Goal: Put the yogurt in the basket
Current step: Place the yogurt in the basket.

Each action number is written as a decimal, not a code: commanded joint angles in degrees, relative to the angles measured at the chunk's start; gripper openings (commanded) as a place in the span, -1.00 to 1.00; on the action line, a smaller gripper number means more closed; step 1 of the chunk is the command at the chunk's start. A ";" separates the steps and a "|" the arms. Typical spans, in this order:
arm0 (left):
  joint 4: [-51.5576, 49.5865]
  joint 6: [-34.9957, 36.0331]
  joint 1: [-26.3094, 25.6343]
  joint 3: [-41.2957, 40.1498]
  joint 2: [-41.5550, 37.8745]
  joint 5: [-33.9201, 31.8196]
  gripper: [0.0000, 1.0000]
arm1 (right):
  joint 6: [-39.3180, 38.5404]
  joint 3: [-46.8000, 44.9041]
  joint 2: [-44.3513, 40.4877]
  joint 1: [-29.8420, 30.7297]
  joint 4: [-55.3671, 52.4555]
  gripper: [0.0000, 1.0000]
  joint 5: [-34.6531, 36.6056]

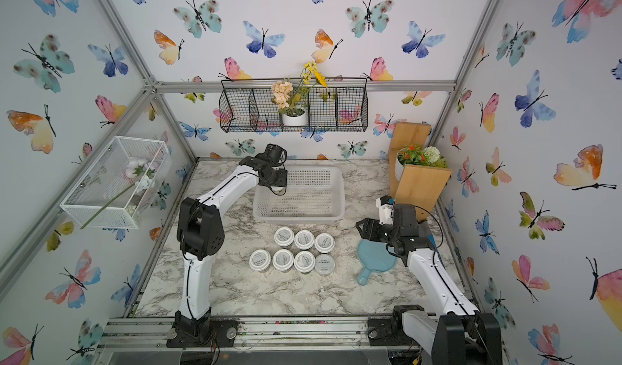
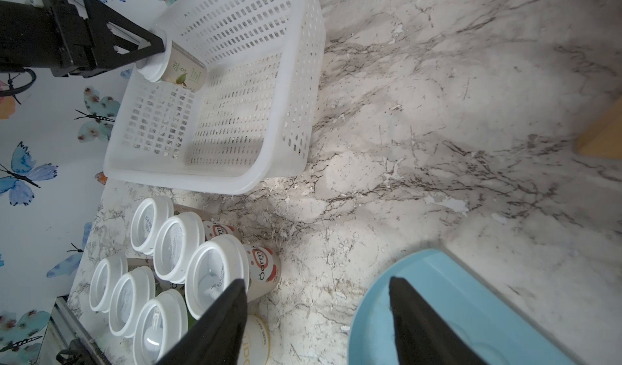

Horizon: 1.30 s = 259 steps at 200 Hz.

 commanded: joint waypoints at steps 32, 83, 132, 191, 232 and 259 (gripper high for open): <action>-0.07 -0.53 -0.01 -0.57 1.70 2.27 0.32 | -0.79 -0.87 0.39 0.52 0.56 0.39 -1.22; -0.76 -0.22 -0.01 -0.28 2.47 1.56 0.32 | -0.80 -0.90 0.34 0.78 0.58 0.39 -1.27; -0.96 -0.29 0.01 -1.84 2.32 1.78 0.33 | -0.80 -0.90 0.40 1.14 0.74 0.39 -1.54; -1.13 0.00 0.00 -2.42 1.71 1.69 0.56 | -0.85 -0.81 0.66 1.49 0.42 0.39 -1.28; -1.68 0.22 0.07 -2.29 1.38 1.96 0.90 | -0.86 -0.81 0.74 1.91 0.40 0.43 -1.10; -1.17 0.26 0.04 -3.82 0.32 1.65 0.91 | -0.89 -0.64 0.94 2.11 0.24 0.45 -1.08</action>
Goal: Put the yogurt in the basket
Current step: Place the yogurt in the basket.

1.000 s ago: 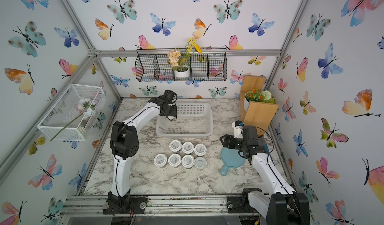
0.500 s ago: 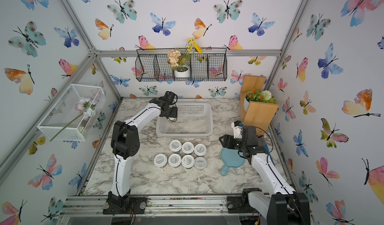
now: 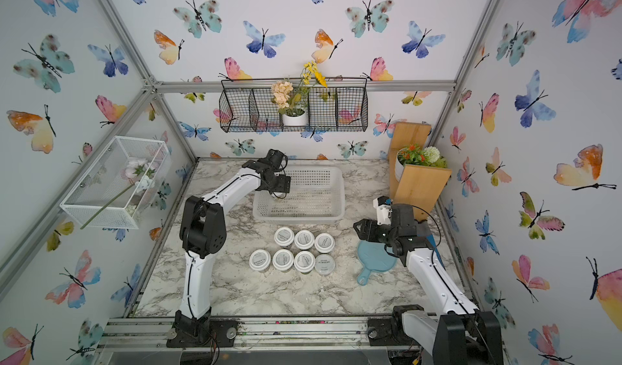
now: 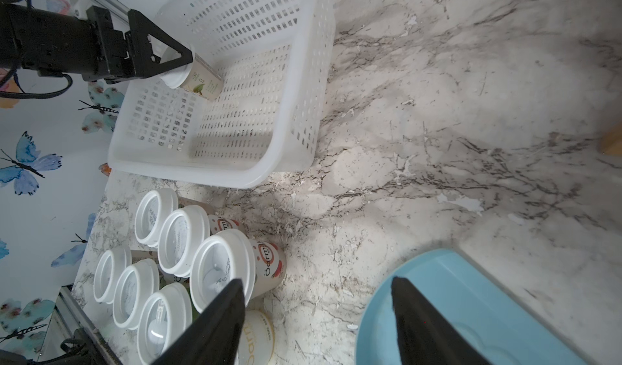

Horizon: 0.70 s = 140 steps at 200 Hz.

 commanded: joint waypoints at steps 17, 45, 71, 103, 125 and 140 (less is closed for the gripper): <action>-0.89 0.02 -0.01 -1.75 -1.78 1.79 0.95 | -0.82 -0.63 0.54 0.58 0.15 0.46 -1.03; -1.07 -0.30 -0.08 -2.04 -3.69 2.33 0.97 | -0.82 -0.64 0.32 0.75 0.33 0.49 -0.86; -1.43 -0.29 -0.19 -2.15 -6.51 2.08 0.97 | -0.82 -0.47 0.37 0.75 0.11 0.52 -1.03; -2.60 -0.20 -0.70 -1.31 -10.34 1.99 0.97 | -0.73 -0.63 -0.47 0.84 0.04 0.54 -1.30; -3.95 -0.51 -1.36 -1.42 -13.89 1.68 0.97 | -0.73 -0.51 -0.65 0.84 -0.06 0.55 -1.38; -4.98 -0.86 -2.46 -2.68 -16.75 1.00 0.97 | -0.71 -0.54 -0.78 0.91 -0.06 0.55 -1.47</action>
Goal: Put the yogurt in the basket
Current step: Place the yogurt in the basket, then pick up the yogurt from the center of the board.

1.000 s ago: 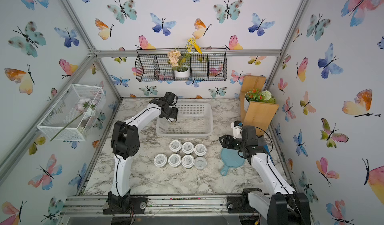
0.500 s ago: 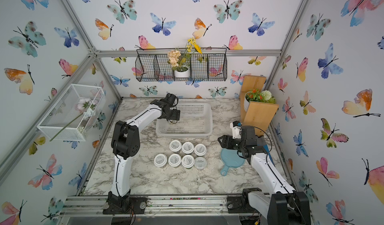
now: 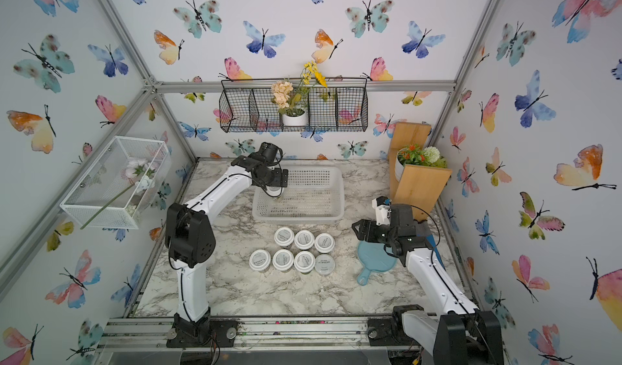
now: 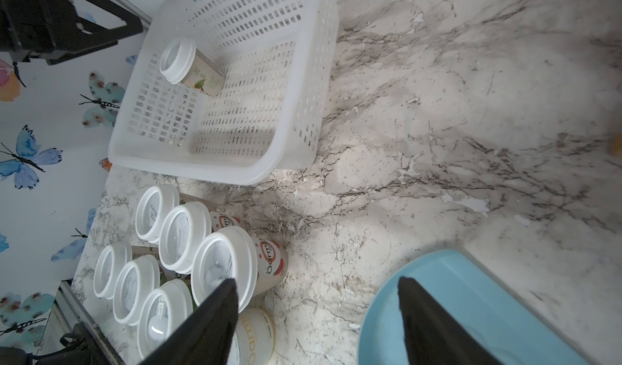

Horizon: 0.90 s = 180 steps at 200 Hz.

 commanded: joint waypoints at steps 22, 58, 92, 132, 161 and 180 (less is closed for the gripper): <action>-3.37 -1.22 -4.13 -5.52 -11.98 -0.69 0.98 | -0.37 -0.64 -1.06 0.32 0.12 0.51 -1.35; -4.27 -2.71 -9.04 -15.90 -20.96 -2.69 0.81 | -0.48 -0.63 -0.65 0.40 0.19 0.49 -1.08; -5.11 -5.49 -14.88 -24.76 -27.80 -4.63 0.79 | -0.47 -0.81 -0.95 0.40 0.38 0.47 -0.92; -3.13 -8.85 -17.10 -34.34 -33.89 -4.25 0.74 | -0.47 -0.81 -0.77 0.49 0.33 0.47 -1.24; -0.91 -9.61 -17.53 -38.76 -35.74 -3.47 0.70 | -0.47 -0.81 -0.96 0.67 0.25 0.47 -1.21; -0.14 -10.26 -17.73 -40.34 -35.76 -3.37 0.69 | -0.38 -0.96 -1.17 0.93 0.34 0.46 -1.08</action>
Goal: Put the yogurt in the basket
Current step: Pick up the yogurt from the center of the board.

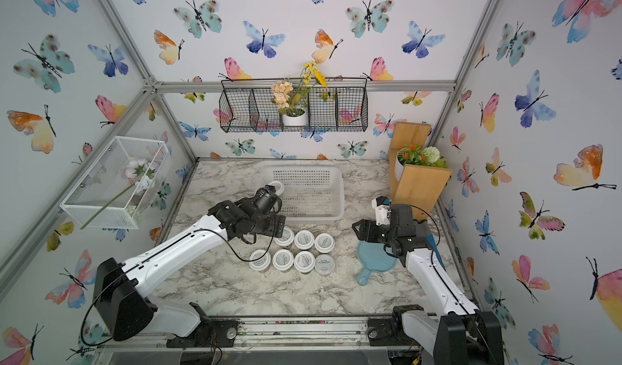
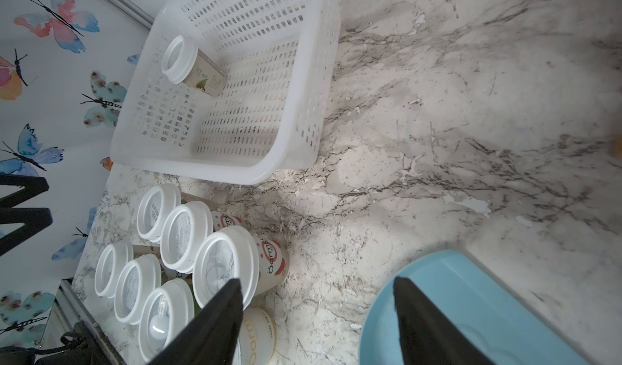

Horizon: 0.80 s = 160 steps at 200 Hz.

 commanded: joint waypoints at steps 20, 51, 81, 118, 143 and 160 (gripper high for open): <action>4.57 -2.17 -0.65 -3.82 -1.20 -0.98 0.67 | -0.38 -0.90 -0.68 0.74 0.46 0.46 -1.24; 6.41 -2.62 -0.65 -4.91 0.33 -0.28 0.70 | -0.47 -0.81 -0.40 0.91 0.23 0.46 -1.52; 7.91 -2.82 -0.92 -4.84 1.94 0.19 0.73 | -0.47 -0.81 -0.17 1.00 0.24 0.47 -1.43; 9.17 -2.84 -1.55 -4.12 5.06 0.43 0.72 | -0.56 -0.72 0.34 1.09 0.38 0.48 -1.60; 9.84 -2.96 -1.99 -4.03 6.71 0.30 0.70 | -0.56 -0.68 0.61 1.09 0.32 0.49 -1.69; 10.36 -2.97 -2.06 -4.36 7.31 0.21 0.69 | -0.63 -0.63 0.80 1.13 0.32 0.49 -1.78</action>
